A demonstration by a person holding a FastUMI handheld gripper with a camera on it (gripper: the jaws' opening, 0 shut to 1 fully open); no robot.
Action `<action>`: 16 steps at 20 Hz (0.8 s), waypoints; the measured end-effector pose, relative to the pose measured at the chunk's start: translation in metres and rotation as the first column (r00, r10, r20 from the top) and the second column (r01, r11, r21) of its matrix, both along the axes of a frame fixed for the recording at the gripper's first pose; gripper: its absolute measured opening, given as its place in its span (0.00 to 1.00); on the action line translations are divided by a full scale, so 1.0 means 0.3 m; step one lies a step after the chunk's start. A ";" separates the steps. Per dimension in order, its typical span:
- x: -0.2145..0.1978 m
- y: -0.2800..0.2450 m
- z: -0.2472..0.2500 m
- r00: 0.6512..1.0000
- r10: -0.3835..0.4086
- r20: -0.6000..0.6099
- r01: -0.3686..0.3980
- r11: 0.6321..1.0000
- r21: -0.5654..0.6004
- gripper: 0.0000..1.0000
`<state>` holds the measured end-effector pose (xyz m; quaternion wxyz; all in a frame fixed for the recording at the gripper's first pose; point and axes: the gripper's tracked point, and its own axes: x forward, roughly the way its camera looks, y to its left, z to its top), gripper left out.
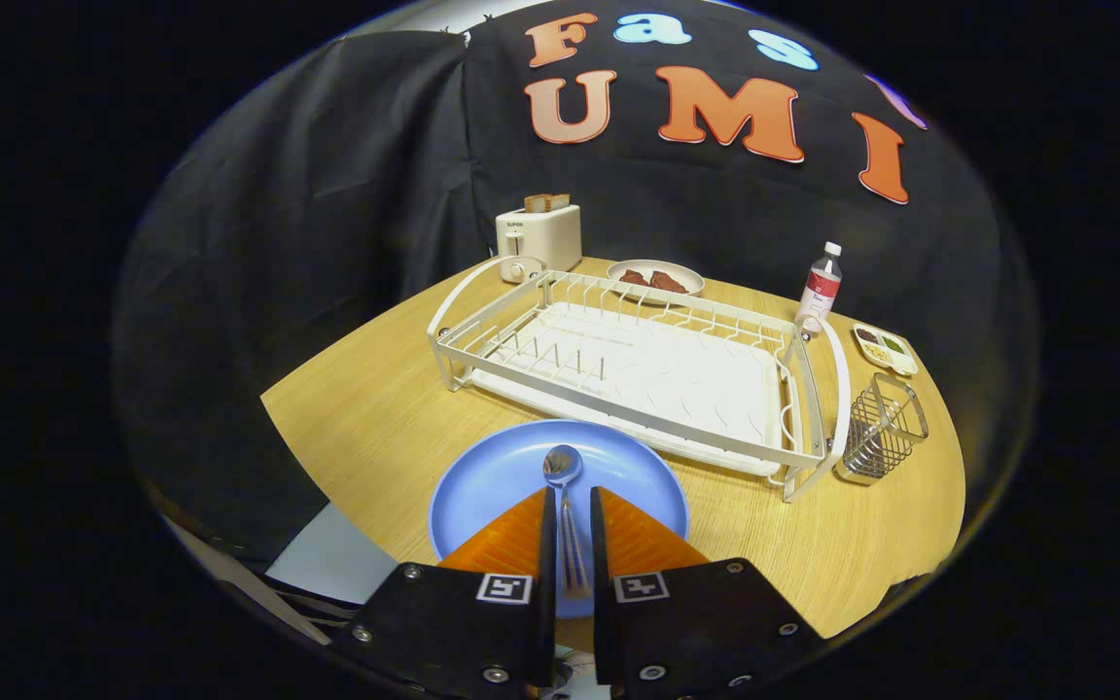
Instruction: Take the plate from the dish rack, then take the spoon from the basket and place it into the plate.
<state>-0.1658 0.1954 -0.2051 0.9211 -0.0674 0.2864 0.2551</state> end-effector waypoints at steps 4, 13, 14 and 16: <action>0.021 -0.031 0.032 1.000 -0.020 0.011 0.020 1.000 0.004 0.30; 0.177 -0.106 0.251 0.988 -0.113 0.103 0.103 0.990 0.096 0.98; 0.202 -0.116 0.279 0.984 -0.130 0.119 0.118 0.988 0.103 0.98; 0.256 -0.132 0.339 0.974 -0.166 0.153 0.147 0.981 0.125 0.98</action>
